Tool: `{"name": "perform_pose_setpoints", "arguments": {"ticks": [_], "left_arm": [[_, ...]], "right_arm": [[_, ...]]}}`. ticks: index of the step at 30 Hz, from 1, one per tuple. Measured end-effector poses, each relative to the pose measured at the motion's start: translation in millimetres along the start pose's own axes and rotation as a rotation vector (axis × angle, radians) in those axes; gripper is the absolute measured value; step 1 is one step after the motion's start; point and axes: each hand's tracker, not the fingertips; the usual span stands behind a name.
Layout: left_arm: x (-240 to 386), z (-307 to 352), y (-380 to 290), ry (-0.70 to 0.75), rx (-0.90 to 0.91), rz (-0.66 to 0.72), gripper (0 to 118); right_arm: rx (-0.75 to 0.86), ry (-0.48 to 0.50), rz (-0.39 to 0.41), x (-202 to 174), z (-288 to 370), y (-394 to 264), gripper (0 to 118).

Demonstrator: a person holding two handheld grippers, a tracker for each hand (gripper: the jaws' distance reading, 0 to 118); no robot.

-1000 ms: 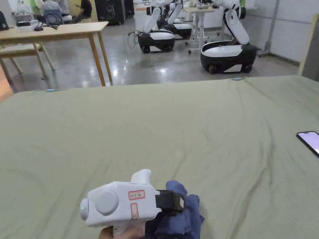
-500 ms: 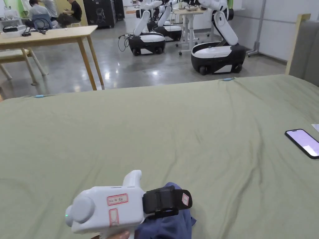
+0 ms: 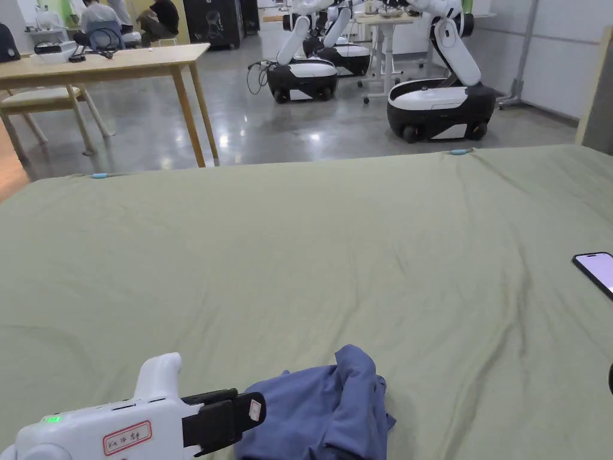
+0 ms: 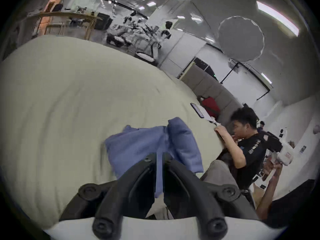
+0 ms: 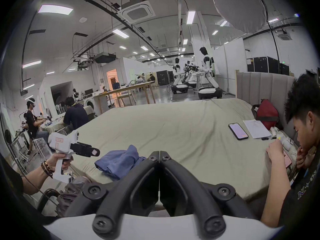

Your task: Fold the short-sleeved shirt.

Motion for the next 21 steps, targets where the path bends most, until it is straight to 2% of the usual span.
{"name": "perform_pose_setpoints", "arguments": {"ticks": [2,7,12,21], "left_arm": [[8,-10,4,-0.085,0.014,0.014,7],[39,-68,21,-0.098,-0.058,-0.067,6],[43,-135,15,-0.172,-0.18,0.015,6],[60,-179,-3,-0.107,-0.25,-0.053,4]], "right_arm": [[0.001,0.005,0.007,-2,0,2,1],[0.018,0.011,0.014,-4,3,7,1],[0.039,0.008,0.009,-3,11,8,1],[0.025,-0.024,0.0,3,13,3,1]]}}
